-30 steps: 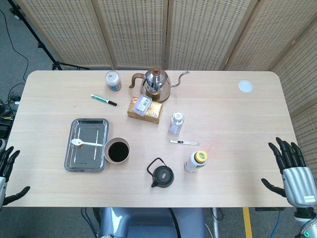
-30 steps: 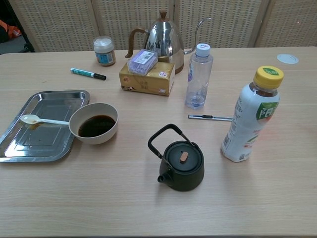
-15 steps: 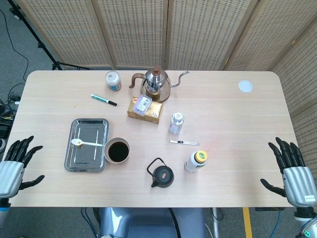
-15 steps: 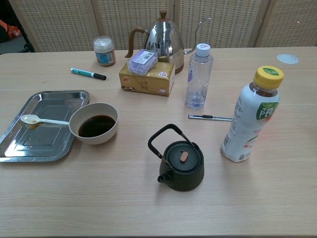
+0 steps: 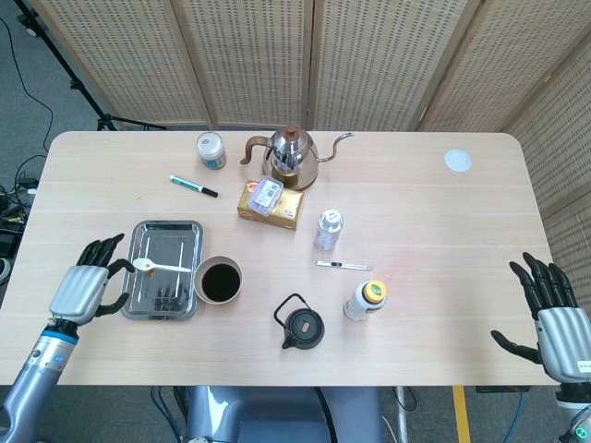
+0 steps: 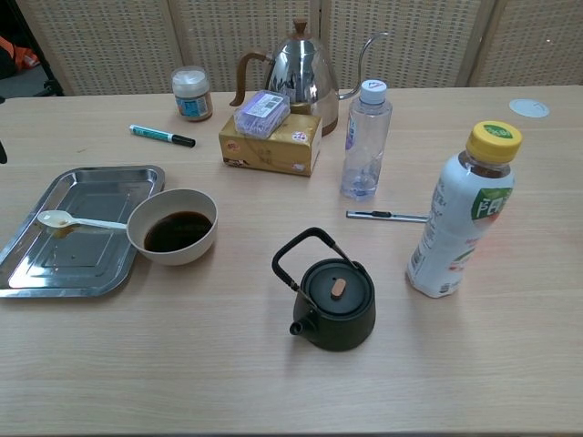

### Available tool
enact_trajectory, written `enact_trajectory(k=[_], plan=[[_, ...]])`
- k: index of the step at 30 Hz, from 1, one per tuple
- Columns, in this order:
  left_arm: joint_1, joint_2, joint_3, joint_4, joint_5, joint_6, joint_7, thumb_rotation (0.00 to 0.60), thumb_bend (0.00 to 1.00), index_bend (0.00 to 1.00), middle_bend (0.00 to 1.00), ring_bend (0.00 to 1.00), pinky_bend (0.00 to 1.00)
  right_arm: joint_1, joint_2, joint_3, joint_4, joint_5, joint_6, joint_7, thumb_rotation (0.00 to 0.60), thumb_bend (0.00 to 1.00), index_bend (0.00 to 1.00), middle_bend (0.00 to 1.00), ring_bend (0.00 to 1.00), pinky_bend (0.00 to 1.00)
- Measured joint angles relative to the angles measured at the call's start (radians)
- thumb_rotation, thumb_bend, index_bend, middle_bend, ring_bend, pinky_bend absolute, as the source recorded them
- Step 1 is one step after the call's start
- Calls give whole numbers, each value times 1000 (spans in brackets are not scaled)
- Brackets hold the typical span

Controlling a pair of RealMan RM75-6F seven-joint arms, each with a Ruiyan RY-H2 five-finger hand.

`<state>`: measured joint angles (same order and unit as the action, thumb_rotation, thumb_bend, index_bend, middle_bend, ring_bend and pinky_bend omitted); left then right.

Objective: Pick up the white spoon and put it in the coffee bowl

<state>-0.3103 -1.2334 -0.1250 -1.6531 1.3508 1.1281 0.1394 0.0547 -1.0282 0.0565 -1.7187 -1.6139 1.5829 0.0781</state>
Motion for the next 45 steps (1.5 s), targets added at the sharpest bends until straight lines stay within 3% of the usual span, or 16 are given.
enact_trajectory(k=[6, 12, 21, 36, 45], plan=[[-71, -69, -32, 46, -134, -105, 45, 600, 359, 417, 0, 0, 0, 4, 4, 1, 2, 9, -12, 12, 600, 0, 9, 0, 0, 0], [-127, -137, -41, 115, -197, -158, 80, 600, 349, 439, 0, 0, 0, 7, 6, 2, 4, 20, -26, 22, 600, 0, 21, 0, 0, 0], [-179, -208, -52, 185, -264, -183, 123, 600, 353, 523, 0, 0, 0, 11, 11, 3, 6, 27, -36, 39, 600, 0, 26, 0, 0, 0], [-254, -321, -65, 348, -369, -243, 148, 600, 386, 521, 0, 0, 0, 17, 14, 3, 9, 38, -54, 55, 600, 0, 26, 0, 0, 0], [-279, -361, -58, 389, -384, -260, 147, 600, 383, 521, 0, 0, 0, 18, 16, 2, 8, 41, -60, 60, 600, 0, 26, 0, 0, 0]])
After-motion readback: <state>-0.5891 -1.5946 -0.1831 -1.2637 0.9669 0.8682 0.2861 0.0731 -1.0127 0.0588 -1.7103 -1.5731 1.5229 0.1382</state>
